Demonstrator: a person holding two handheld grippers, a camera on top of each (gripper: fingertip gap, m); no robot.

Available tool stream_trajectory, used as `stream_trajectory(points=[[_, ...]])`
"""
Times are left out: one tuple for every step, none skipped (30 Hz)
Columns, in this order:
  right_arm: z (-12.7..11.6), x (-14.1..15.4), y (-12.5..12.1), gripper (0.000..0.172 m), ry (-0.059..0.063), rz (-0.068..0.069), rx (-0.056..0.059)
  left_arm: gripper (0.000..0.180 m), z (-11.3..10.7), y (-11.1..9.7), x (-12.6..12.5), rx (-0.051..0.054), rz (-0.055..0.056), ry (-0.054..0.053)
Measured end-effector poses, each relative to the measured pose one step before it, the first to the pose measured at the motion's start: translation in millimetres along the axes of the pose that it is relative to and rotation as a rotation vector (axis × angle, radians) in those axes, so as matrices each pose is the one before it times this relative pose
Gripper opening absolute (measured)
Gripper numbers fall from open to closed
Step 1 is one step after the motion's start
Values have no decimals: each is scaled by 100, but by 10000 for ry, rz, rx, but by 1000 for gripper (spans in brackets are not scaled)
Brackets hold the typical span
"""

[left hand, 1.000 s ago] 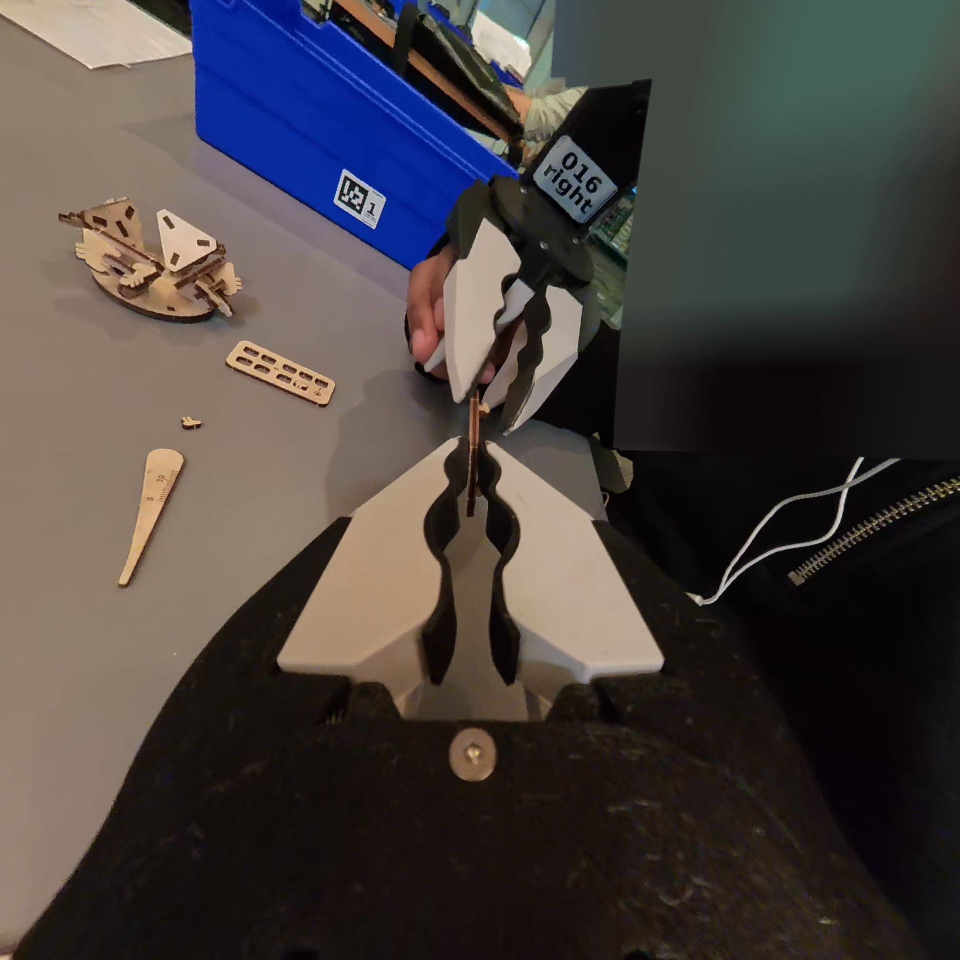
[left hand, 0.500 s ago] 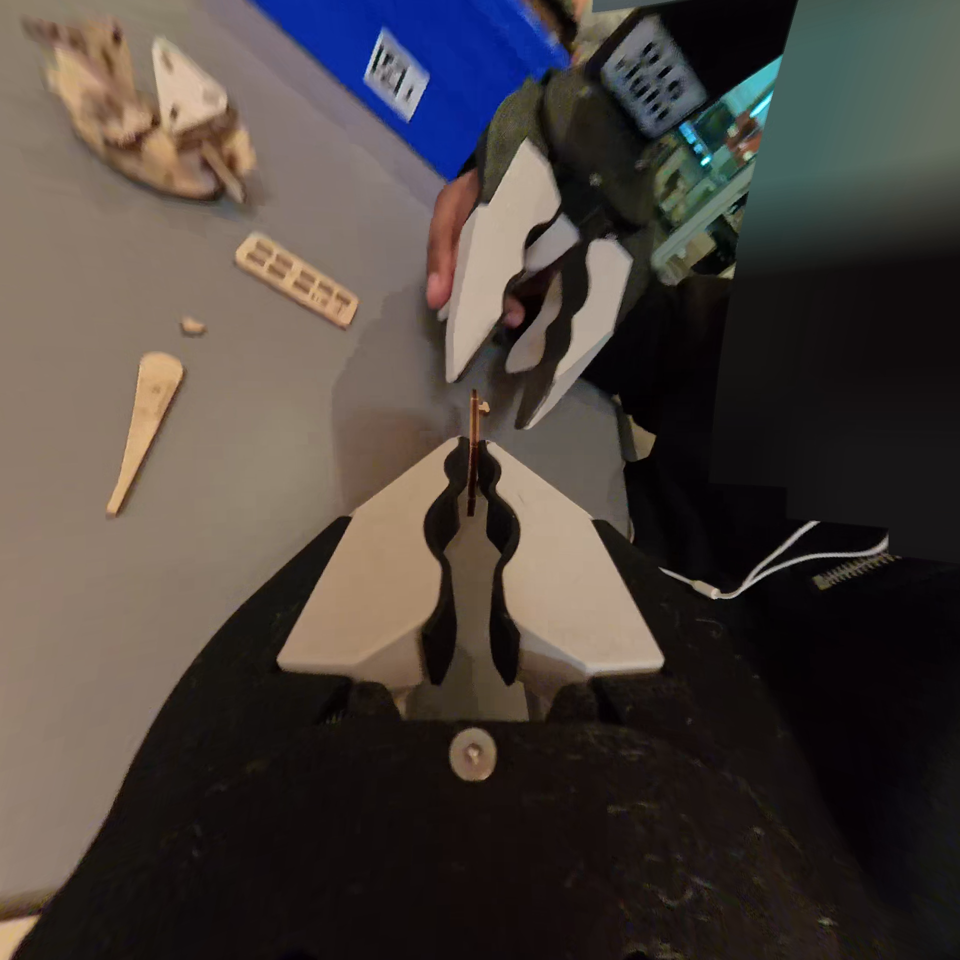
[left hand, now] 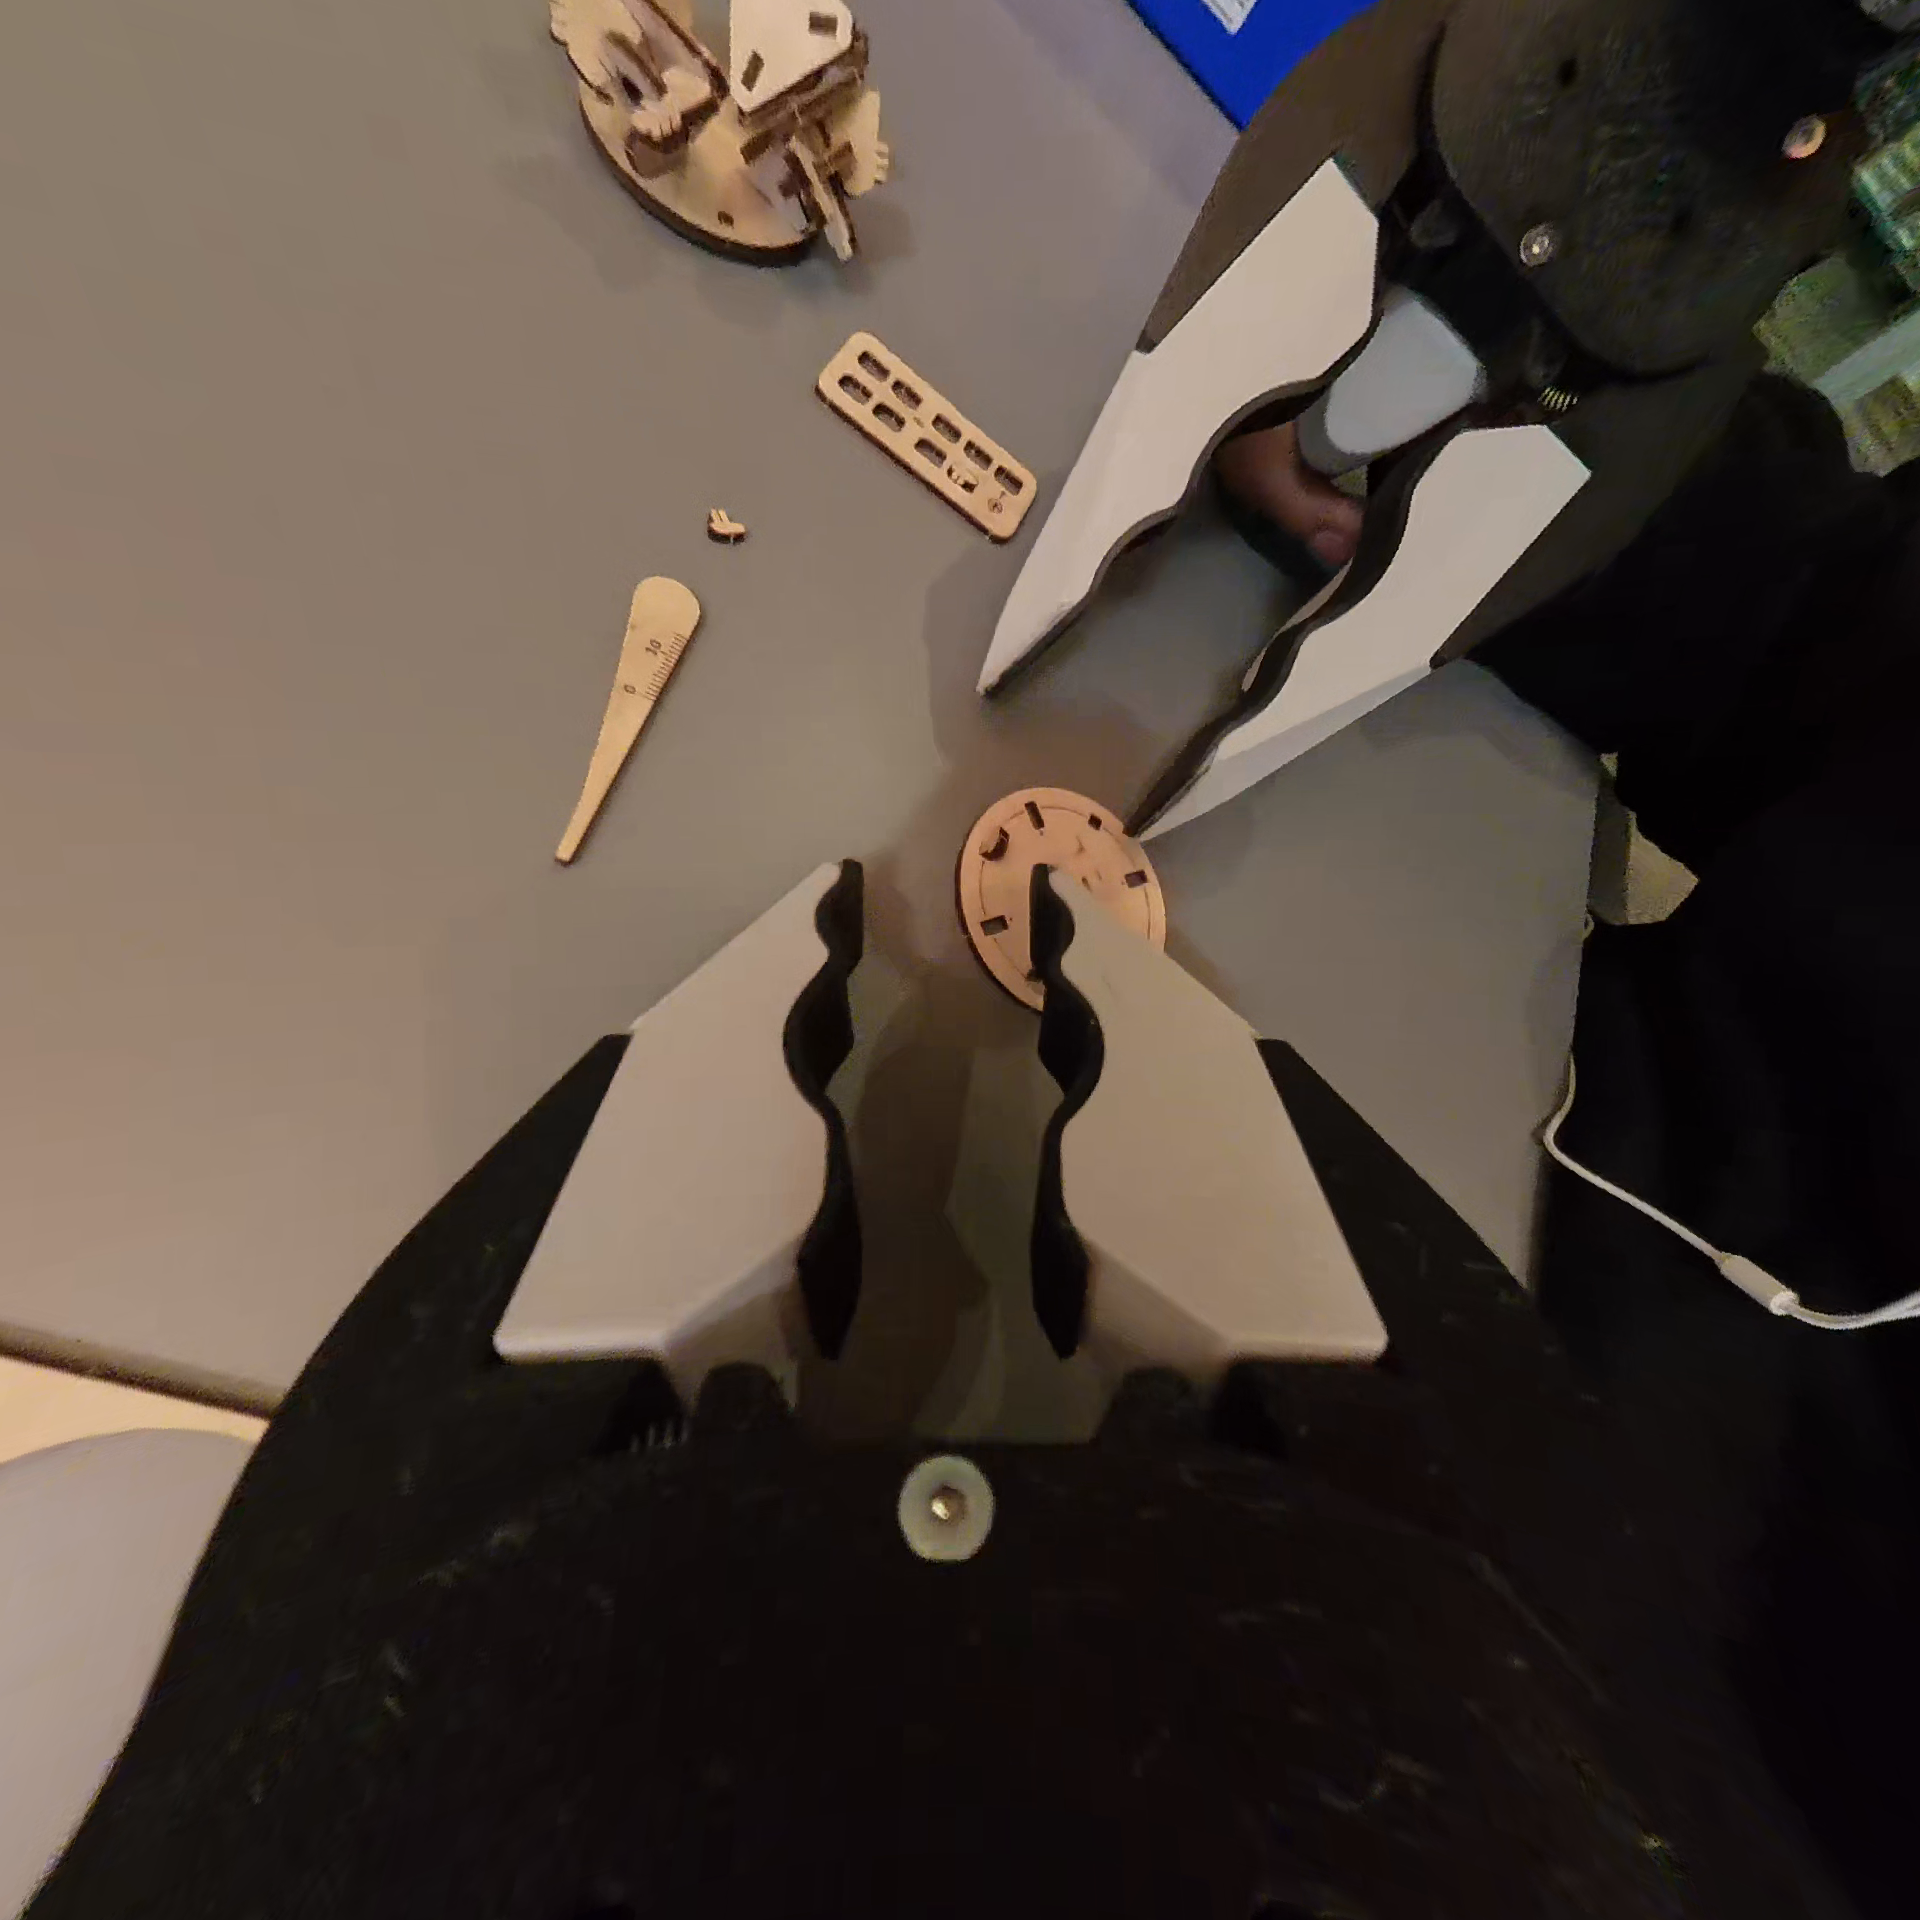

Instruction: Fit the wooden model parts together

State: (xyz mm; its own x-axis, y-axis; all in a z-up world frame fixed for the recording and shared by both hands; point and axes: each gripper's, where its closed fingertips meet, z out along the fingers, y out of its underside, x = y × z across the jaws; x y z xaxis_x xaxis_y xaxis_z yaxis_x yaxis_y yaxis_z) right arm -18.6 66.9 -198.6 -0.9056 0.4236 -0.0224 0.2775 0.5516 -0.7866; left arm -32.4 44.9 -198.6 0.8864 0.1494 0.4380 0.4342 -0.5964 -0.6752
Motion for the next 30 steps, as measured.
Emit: stream_trajectory(points=[[-61,153,-173,37,107,-24,108,29,-158,-191,66,115,75,-13],[-41,145,-163,35,104,-22,92,27,-148,-229,165,134,98,34],[-29,122,-107,34,84,-8,61,23,-110,-209,294,118,105,112],[-3,35,-38,33,17,3,18,19,-79,-142,258,80,71,97],[18,2,31,32,-13,16,-22,8,-58,-138,0,73,14,-51],[32,7,40,32,-3,16,-31,1,-92,-115,-192,65,33,-169],[38,-21,32,32,-8,-5,-27,0,-133,-137,-435,78,44,-309],[25,-31,26,31,-6,-25,-23,0,-165,-149,-426,94,54,-301],[15,-28,17,31,8,-27,-19,0,-156,-171,-257,109,24,-167],[14,-44,14,30,-7,-15,-14,0,-122,-204,-111,129,-27,-62],[16,-73,5,29,-30,0,-6,0,-109,-187,-48,119,-47,-16],[-4,-17,-56,29,-1,8,25,0,-87,-155,-85,98,-35,-42],[-29,39,-112,28,40,10,67,0,-77,-123,-234,81,-6,-153],[-63,64,-190,26,52,-2,112,0,-90,-136,-386,68,53,-287],[-93,70,-218,23,57,-31,139,0,-80,-135,-361,66,125,-316],[-90,121,-213,18,101,-59,141,0,-54,-117,-257,54,125,-269],[-75,151,-206,14,124,-86,129,0,21,-12,-155,33,73,-196],[-60,85,-160,10,92,-118,102,0,112,104,32,-39,62,-43],[-32,72,-124,5,90,-130,78,0,142,92,44,-76,48,-25],[-30,79,-100,0,104,-136,59,0,77,6,-49,-6,107,-111],[-13,45,-90,0,81,-162,56,0,-24,-108,-90,64,222,-168],[-16,42,-74,0,96,-159,48,0,-175,-344,-171,187,275,-268],[-9,85,-74,0,125,-124,42,0,-298,-452,-107,217,246,-240],[9,-26,-106,0,52,-108,49,0,-297,-429,5,186,171,-138],[35,-121,-109,0,-6,-51,40,0,-212,-300,256,146,94,84],[51,-257,-107,0,-108,31,25,0,-86,-73,523,29,38,327],[65,-393,-162,0,-210,70,53,0,-33,47,719,-19,15,489],[77,-277,-183,4,-142,67,61,0,-35,-53,913,55,51,612],[45,-143,-197,7,-42,31,81,1,-44,8,768,2,122,488],[33,-234,-167,8,-92,-27,74,7,-48,108,456,-63,192,257]])
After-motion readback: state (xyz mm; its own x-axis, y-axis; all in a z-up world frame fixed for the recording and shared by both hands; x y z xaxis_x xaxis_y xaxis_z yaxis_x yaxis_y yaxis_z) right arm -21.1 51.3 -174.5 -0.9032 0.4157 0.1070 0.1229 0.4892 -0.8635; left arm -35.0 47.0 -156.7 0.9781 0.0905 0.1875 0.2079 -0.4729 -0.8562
